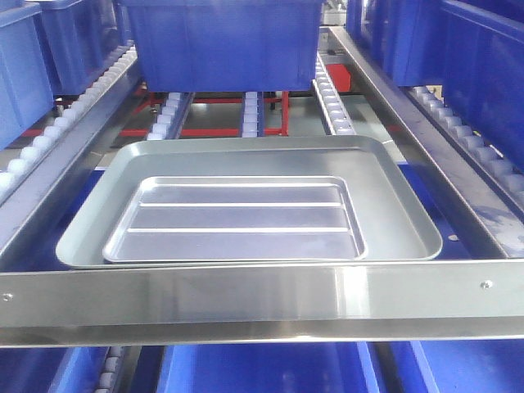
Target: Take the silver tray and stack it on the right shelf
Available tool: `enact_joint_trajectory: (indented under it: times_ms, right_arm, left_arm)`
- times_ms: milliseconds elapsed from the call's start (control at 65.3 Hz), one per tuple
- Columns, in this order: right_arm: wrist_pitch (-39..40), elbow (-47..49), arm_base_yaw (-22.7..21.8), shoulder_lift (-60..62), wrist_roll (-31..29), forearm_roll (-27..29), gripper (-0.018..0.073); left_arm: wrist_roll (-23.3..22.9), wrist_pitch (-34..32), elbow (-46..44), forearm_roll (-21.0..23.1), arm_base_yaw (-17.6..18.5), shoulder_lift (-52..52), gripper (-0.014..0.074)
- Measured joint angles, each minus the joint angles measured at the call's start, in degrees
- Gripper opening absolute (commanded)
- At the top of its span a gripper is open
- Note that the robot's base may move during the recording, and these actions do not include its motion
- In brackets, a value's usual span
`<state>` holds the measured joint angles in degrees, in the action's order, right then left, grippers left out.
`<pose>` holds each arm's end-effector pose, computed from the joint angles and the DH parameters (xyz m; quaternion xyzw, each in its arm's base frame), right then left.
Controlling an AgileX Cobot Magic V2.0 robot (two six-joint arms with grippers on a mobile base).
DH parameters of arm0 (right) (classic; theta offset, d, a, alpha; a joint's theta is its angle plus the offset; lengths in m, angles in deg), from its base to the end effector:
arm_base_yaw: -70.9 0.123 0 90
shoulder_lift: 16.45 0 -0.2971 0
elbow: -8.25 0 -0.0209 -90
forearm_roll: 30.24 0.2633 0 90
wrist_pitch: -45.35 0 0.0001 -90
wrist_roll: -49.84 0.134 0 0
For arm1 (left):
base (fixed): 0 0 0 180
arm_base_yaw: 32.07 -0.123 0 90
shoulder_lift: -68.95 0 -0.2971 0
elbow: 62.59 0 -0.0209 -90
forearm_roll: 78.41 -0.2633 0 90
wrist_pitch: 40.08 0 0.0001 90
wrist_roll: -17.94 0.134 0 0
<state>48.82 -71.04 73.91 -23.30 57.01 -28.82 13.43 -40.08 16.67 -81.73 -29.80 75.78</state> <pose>0.0991 0.0050 0.2140 0.0327 0.6597 0.0754 0.7471 0.0999 -0.0040 0.2062 0.0064 0.6825 -0.0221 0.7305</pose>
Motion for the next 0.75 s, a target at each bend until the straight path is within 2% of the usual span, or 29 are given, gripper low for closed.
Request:
enact_joint_trajectory:
  times_ms: [750]
  right_arm:
    - [0.0,0.0,0.0,0.0,0.0,0.0,0.0050]
  left_arm:
    - [0.0,0.0,0.0,0.0,0.8,0.0,-0.0091]
